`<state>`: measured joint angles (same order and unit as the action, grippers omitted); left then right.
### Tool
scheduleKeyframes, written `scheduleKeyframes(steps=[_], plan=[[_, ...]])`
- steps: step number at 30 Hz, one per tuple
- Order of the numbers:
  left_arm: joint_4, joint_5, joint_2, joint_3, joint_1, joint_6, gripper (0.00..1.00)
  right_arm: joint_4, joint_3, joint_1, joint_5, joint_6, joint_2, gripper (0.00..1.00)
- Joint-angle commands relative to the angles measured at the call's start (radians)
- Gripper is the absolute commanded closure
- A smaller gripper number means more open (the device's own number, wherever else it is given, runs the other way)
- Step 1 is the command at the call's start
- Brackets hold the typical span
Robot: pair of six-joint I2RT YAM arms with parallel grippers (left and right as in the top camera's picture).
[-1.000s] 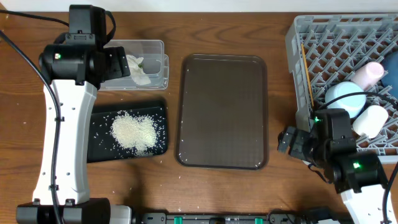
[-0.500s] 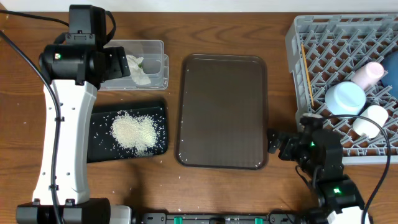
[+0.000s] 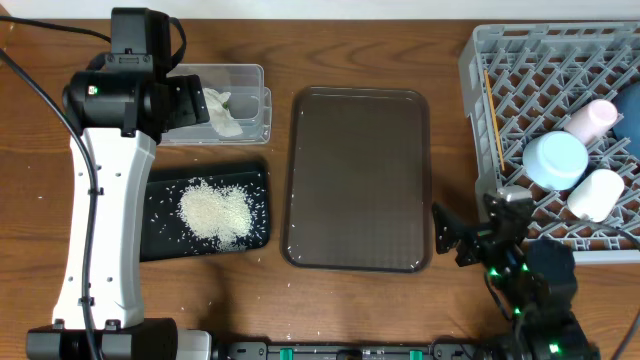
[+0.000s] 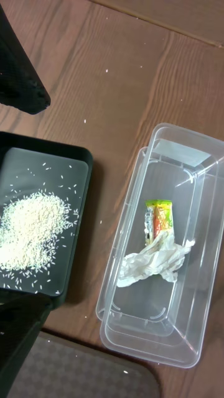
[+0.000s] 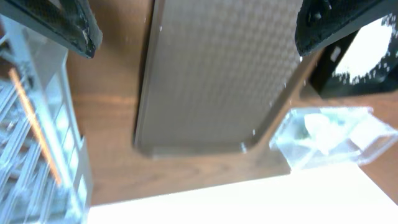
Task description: Sort waste into correct bins and load items into the dishwasher rack
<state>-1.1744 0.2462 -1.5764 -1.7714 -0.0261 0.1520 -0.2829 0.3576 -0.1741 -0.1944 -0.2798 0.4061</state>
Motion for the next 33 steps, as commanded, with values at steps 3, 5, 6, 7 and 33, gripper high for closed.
scheduleKeyframes(steps=[3, 5, 6, 7, 33], plan=[[-0.003, 0.009, 0.007, 0.0, 0.004, -0.009, 0.04, 0.003, -0.019, -0.001, 0.049, 0.019, -0.101, 0.01], [-0.003, 0.009, 0.007, 0.0, 0.004, -0.01, 0.04, 0.003, -0.031, -0.001, 0.057, 0.018, -0.139, 0.01], [-0.003, 0.009, 0.007, 0.0, 0.004, -0.01, 0.04, 0.003, -0.041, -0.001, 0.062, 0.014, -0.159, 0.01], [-0.003, 0.009, 0.007, 0.0, 0.004, -0.01, 0.04, 0.003, -0.05, -0.001, 0.065, 0.014, -0.177, 0.01], [-0.003, 0.009, 0.007, 0.0, 0.004, -0.01, 0.04, 0.209, -0.352, 0.147, 0.167, 0.016, -0.401, 0.01]])
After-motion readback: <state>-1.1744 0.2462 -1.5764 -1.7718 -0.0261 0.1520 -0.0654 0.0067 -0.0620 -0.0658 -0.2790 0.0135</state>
